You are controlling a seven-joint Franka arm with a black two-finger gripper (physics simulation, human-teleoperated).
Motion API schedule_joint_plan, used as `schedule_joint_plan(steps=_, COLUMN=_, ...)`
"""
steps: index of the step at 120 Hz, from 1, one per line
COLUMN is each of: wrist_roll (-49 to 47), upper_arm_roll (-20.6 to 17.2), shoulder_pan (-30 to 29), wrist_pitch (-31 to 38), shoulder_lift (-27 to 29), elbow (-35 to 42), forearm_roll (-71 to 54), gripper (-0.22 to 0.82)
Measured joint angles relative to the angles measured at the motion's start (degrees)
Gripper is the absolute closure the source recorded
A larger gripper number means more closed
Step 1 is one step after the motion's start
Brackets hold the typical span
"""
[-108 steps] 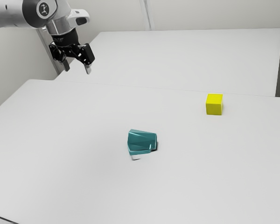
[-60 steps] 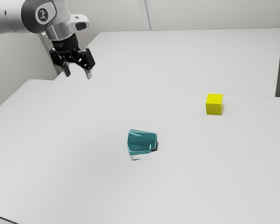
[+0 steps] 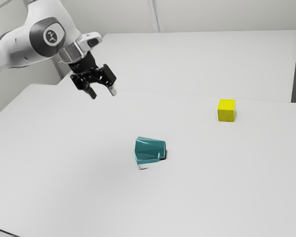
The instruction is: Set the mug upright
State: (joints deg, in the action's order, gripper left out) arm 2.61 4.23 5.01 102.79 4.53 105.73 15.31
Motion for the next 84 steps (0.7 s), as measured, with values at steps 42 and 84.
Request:
schedule_joint_plan(steps=42, wrist_roll=10.05, upper_arm_roll=2.52, shoulder_pan=-0.13, wrist_pitch=10.69, shoulder_lift=0.65, elbow=12.63, forearm_roll=18.06, gripper=0.02)
schedule_joint_plan(steps=84, wrist_roll=22.15, upper_arm_roll=3.49, shoulder_pan=-0.07, wrist_pitch=17.24, shoulder_lift=0.6, elbow=20.32, forearm_roll=31.58, gripper=0.02)
